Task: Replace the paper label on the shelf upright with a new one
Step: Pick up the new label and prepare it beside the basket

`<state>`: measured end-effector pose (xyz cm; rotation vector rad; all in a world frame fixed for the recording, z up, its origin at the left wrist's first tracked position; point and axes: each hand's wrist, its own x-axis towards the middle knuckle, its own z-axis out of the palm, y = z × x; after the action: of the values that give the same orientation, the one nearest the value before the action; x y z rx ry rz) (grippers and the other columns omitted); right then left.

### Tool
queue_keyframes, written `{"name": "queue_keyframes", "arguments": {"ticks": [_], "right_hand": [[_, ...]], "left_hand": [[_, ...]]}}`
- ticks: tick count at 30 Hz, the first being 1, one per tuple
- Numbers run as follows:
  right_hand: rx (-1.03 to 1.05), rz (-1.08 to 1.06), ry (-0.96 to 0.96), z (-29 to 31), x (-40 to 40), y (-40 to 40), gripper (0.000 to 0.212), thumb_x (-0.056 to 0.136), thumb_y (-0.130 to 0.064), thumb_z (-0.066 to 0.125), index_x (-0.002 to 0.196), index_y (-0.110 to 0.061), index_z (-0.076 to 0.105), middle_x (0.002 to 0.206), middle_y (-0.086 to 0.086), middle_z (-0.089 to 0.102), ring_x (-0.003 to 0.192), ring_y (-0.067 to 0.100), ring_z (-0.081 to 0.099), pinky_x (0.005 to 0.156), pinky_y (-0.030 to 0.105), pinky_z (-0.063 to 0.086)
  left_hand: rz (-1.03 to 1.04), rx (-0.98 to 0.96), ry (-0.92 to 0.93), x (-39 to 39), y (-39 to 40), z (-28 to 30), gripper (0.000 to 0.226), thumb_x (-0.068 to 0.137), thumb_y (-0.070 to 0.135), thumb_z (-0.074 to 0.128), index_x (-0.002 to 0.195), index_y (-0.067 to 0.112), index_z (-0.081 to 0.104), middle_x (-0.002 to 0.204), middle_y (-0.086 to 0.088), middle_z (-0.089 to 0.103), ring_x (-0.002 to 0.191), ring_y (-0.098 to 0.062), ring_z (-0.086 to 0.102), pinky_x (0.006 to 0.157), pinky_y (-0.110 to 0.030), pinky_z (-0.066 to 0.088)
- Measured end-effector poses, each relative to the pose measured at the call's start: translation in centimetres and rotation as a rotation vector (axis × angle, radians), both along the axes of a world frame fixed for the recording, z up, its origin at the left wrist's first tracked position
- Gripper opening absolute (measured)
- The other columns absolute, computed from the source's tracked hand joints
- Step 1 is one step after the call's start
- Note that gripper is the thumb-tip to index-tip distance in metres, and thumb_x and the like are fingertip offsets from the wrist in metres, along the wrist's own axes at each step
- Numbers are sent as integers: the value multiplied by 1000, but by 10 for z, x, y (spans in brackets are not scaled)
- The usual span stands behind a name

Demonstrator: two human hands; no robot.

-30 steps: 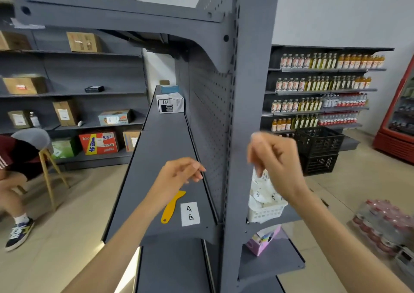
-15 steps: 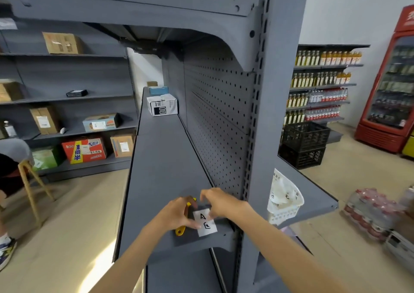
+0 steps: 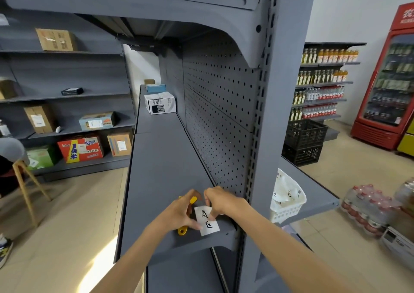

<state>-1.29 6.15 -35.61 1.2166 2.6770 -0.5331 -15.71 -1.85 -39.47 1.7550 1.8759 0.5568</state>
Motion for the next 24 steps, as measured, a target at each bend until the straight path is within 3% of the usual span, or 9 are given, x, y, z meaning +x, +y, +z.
{"name": "queue_keyframes", "arguments": {"ticks": [3, 5, 9, 13, 15, 17, 21, 24], "right_hand": [[-1, -9, 81, 2, 6, -7, 38, 82, -8, 81, 107, -13, 52, 112, 11, 48, 89, 26, 50, 78, 35, 43], [5, -23, 167, 4, 13, -12, 43, 82, -9, 81, 118, -7, 56, 107, 7, 44, 90, 26, 49, 77, 34, 42], [17, -2, 365, 25, 27, -22, 35, 80, -9, 83, 102, -12, 57, 94, 5, 54, 84, 25, 53, 73, 34, 45], [69, 32, 532, 63, 47, -36, 29, 78, -10, 82, 88, -17, 56, 74, 0, 62, 76, 26, 61, 72, 38, 52], [100, 40, 620, 86, 61, -43, 25, 79, -11, 81, 89, -17, 58, 79, 3, 70, 81, 25, 68, 78, 41, 56], [150, 56, 690, 108, 75, -48, 24, 82, -14, 80, 89, -20, 59, 77, -3, 70, 81, 21, 69, 80, 40, 59], [188, 88, 812, 146, 104, -47, 13, 89, -20, 75, 92, -23, 62, 78, -4, 73, 78, 18, 72, 81, 43, 60], [201, 137, 836, 167, 127, -44, 6, 94, -18, 70, 95, -16, 65, 79, 1, 77, 74, 17, 73, 79, 33, 58]], "left_hand": [[-14, 106, -52, 2, -3, -3, 73, 68, 16, 85, 119, 37, 38, 121, -1, 54, 103, -20, 55, 88, -31, 50], [16, 239, -63, 7, -9, -3, 61, 76, 20, 80, 115, 41, 38, 118, 1, 54, 103, -19, 56, 84, -28, 50], [140, 528, -153, 24, -24, 21, 31, 91, 13, 69, 104, 35, 51, 87, 14, 64, 82, -13, 65, 70, -22, 49], [118, 651, -181, 42, -40, 68, 25, 94, 11, 64, 91, 35, 59, 86, 14, 68, 74, -16, 66, 57, -22, 43], [116, 725, -194, 52, -48, 94, 32, 94, 8, 64, 90, 39, 60, 86, 23, 69, 79, -7, 68, 61, -10, 44], [119, 792, -208, 63, -54, 118, 31, 93, 8, 65, 92, 39, 61, 90, 22, 70, 83, -3, 69, 67, -8, 46], [108, 891, -196, 84, -57, 155, 20, 93, 12, 65, 100, 31, 66, 93, 9, 68, 83, -6, 69, 71, -16, 51], [101, 928, -152, 102, -55, 175, 20, 93, 11, 66, 107, 25, 67, 89, 5, 69, 85, -12, 69, 74, -21, 53]]}}
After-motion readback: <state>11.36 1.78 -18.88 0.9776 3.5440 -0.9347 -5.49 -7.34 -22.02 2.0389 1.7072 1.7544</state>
